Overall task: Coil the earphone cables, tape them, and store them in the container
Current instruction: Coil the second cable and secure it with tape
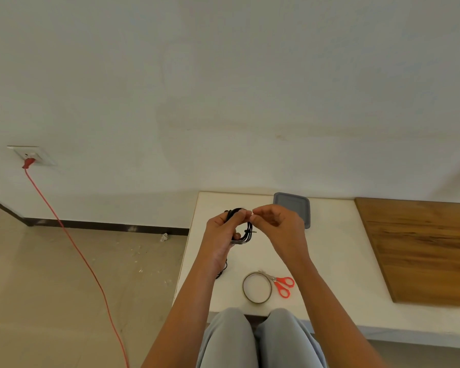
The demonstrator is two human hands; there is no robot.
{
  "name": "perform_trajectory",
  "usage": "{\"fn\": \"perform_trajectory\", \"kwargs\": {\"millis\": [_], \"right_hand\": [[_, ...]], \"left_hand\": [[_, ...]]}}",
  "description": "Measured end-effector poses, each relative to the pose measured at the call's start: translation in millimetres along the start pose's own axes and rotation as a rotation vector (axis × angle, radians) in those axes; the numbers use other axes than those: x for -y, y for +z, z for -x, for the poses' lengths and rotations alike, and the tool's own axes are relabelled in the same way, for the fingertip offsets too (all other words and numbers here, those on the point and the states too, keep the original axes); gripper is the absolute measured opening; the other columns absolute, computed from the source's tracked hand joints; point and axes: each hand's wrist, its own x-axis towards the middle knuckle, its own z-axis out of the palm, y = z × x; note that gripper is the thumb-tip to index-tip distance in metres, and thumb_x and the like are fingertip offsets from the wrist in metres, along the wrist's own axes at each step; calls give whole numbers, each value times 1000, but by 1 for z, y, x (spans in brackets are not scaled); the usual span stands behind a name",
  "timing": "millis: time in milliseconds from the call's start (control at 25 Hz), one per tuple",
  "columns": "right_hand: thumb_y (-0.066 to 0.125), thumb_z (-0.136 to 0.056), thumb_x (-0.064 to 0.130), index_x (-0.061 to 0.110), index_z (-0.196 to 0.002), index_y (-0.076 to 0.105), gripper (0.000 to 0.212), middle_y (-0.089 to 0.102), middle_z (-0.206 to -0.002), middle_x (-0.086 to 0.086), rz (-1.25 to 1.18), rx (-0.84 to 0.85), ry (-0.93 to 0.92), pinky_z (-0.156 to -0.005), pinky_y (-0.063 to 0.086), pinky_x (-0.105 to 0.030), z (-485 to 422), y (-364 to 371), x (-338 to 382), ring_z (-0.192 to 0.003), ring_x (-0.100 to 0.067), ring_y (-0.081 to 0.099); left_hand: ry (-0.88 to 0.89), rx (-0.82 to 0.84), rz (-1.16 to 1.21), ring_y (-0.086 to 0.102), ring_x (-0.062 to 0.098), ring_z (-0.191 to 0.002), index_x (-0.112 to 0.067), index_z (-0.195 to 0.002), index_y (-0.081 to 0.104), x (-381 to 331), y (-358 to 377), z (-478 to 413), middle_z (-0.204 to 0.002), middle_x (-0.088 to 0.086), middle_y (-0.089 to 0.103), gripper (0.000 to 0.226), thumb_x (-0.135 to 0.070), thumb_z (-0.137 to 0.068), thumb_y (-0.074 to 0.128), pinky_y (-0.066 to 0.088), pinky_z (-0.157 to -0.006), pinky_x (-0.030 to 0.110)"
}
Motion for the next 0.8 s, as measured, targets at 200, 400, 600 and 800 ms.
{"fn": "perform_trajectory", "kwargs": {"millis": [200,400,600,800], "right_hand": [[76,-78,27,29,-76,71,6,72,-67,13,24,4,68,-59,49,-9,4,-4,4,-68,2,68],[69,-81,13,17,-74,74,9,71,-64,2,-172,140,304,-61,53,-18,3,-17,11,-62,-9,67],[69,-82,13,13,-73,71,10,64,-63,1,-585,135,520,-56,52,-22,5,-21,21,-52,-7,56],[76,-79,23,12,-75,72,13,66,-63,1,-540,188,590,-58,51,-23,10,-5,26,-52,-6,56]], "left_hand": [[19,5,-63,45,2,-48,-20,-94,77,-1,1,7,-95,0,76,26,-36,-93,57,46,-64,24],[-75,-33,-149,37,7,-40,8,-117,59,-1,2,7,-86,14,53,51,-30,-98,30,40,-71,34],[45,20,-422,48,3,-56,-15,-101,73,-6,2,17,-81,-15,71,39,-23,-98,35,49,-64,23],[121,198,-635,41,6,-53,-28,-75,63,-6,0,21,-48,-16,46,32,-21,-98,41,41,-64,28]]}}
